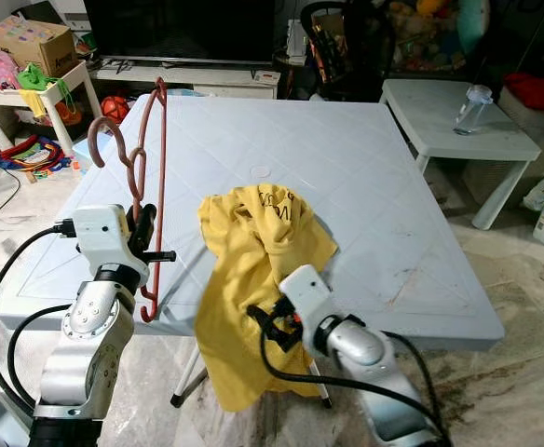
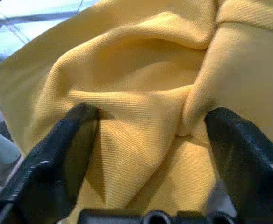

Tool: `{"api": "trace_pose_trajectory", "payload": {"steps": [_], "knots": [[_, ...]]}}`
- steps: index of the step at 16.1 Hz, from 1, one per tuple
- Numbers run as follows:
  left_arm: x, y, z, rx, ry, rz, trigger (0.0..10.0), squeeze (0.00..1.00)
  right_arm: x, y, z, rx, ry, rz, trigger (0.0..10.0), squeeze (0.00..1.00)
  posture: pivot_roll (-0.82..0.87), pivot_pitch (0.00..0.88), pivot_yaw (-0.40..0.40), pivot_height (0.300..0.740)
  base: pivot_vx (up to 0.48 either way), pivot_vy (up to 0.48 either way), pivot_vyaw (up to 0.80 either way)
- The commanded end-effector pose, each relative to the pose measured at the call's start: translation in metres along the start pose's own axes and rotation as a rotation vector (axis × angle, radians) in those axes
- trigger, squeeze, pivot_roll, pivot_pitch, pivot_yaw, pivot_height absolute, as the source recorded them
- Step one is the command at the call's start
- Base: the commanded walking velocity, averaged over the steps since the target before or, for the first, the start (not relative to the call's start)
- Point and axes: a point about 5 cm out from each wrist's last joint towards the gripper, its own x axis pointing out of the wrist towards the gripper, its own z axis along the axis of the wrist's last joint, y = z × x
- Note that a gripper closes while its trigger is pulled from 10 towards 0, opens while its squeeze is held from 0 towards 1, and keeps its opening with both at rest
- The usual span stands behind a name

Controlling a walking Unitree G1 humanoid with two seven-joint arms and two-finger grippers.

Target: Hang hanger

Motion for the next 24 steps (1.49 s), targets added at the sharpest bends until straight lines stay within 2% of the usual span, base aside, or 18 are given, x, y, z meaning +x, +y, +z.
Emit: {"api": "trace_pose_trajectory", "payload": {"steps": [1,5,9,12,13,17,20,24], "knots": [[-0.002,0.0,-0.014,0.005,0.075,0.002,10.0,0.0,-0.001,0.003,0.001,-0.019,0.005,-0.002,0.0,0.0,0.03,0.023,-0.022,0.74,0.0,0.0,0.0],[-0.002,0.004,-0.013,0.01,0.073,0.017,10.0,0.0,0.007,0.016,-0.008,-0.026,0.047,0.025,0.0,0.0,0.03,0.026,-0.027,0.74,0.0,0.0,0.0],[-0.003,0.003,-0.014,0.009,0.074,0.017,10.0,0.0,0.012,0.019,-0.013,-0.03,0.081,0.019,0.0,0.0,0.03,0.031,-0.028,0.74,0.0,0.0,0.0],[-0.003,0.004,-0.015,0.011,0.079,0.02,10.0,0.0,0.016,0.009,-0.01,-0.025,0.067,-0.094,0.0,0.0,0.03,0.034,-0.026,0.74,0.0,0.0,0.0],[-0.003,0.004,-0.015,0.011,0.079,0.019,10.0,0.0,0.017,0.005,-0.011,0.002,0.075,-0.13,0.0,0.0,0.04,0.034,-0.025,0.74,0.0,0.0,0.0],[-0.002,0.004,-0.014,0.012,0.077,0.02,10.0,0.0,0.019,-0.006,-0.015,0.038,0.097,-0.202,0.0,0.0,0.04,0.032,-0.022,0.74,0.0,0.0,0.0],[-0.001,0.004,-0.013,0.013,0.073,0.022,10.0,0.0,0.029,-0.03,-0.005,0.085,0.064,-0.316,0.0,0.0,0.04,0.033,-0.024,0.74,0.0,0.0,0.0],[0.0,0.0,-0.012,0.008,0.067,0.022,10.0,0.0,0.057,-0.072,0.044,0.098,-0.042,-0.461,0.0,0.0,0.05,0.028,-0.036,0.74,0.0,0.0,0.0]]}}
